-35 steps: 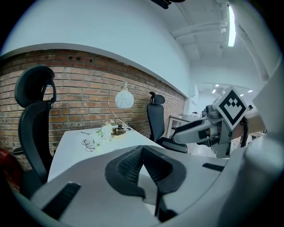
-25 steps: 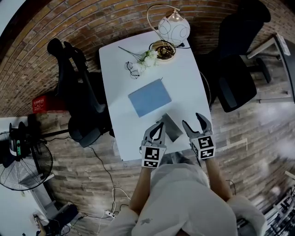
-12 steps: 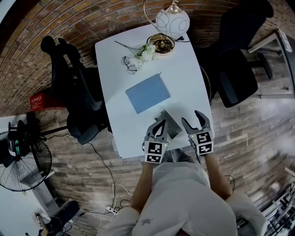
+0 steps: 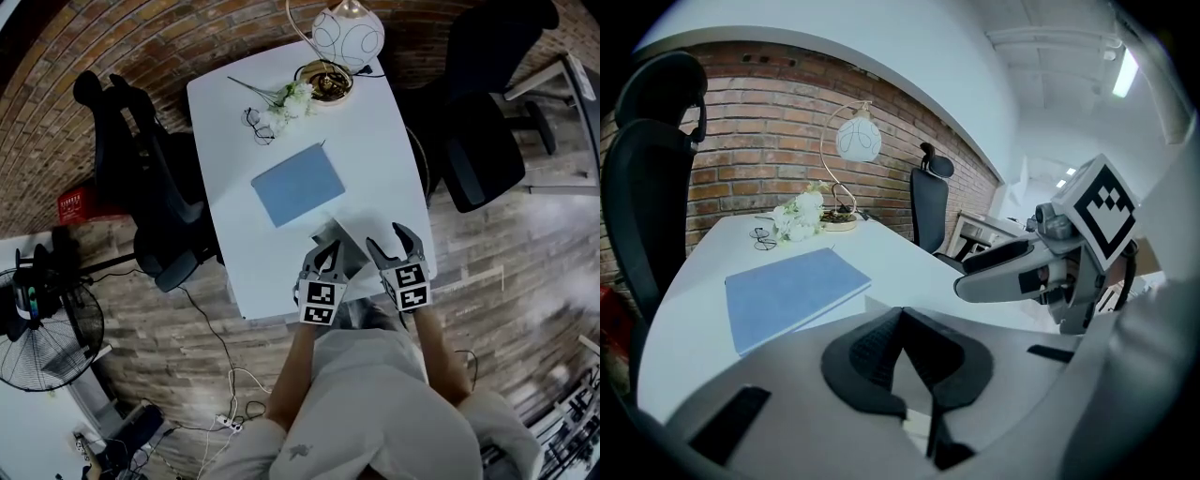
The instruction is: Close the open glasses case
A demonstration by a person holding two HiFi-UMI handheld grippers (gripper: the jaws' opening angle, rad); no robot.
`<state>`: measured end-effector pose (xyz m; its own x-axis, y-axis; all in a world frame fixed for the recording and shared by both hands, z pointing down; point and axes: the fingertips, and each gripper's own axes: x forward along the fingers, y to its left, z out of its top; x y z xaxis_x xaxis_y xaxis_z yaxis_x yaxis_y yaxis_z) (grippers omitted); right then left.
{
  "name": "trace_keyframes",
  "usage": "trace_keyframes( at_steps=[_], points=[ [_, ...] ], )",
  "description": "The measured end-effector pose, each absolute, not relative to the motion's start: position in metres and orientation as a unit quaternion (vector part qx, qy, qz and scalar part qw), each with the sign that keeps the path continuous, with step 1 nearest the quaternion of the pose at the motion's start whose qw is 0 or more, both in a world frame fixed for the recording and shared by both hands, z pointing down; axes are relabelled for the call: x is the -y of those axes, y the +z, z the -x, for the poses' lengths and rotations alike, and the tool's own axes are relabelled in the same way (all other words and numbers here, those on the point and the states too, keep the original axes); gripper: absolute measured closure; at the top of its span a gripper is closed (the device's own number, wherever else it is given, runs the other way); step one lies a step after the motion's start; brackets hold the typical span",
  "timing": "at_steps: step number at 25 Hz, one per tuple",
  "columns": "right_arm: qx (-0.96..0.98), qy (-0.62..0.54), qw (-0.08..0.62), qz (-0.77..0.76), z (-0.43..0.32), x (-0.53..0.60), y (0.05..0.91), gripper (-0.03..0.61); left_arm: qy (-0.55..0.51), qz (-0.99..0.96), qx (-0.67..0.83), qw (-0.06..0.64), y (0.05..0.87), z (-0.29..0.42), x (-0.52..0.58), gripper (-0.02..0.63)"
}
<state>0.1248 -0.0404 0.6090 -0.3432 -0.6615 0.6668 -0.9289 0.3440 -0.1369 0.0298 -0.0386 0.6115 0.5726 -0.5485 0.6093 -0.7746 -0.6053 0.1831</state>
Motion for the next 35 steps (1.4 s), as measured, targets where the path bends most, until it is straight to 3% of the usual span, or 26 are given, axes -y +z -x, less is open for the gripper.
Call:
trace_keyframes(
  at_steps=[35],
  points=[
    [0.774,0.276,0.282,-0.494,-0.108,0.035,0.639,0.285,0.277,-0.870,0.335,0.232,0.650,-0.056,0.023,0.611]
  ],
)
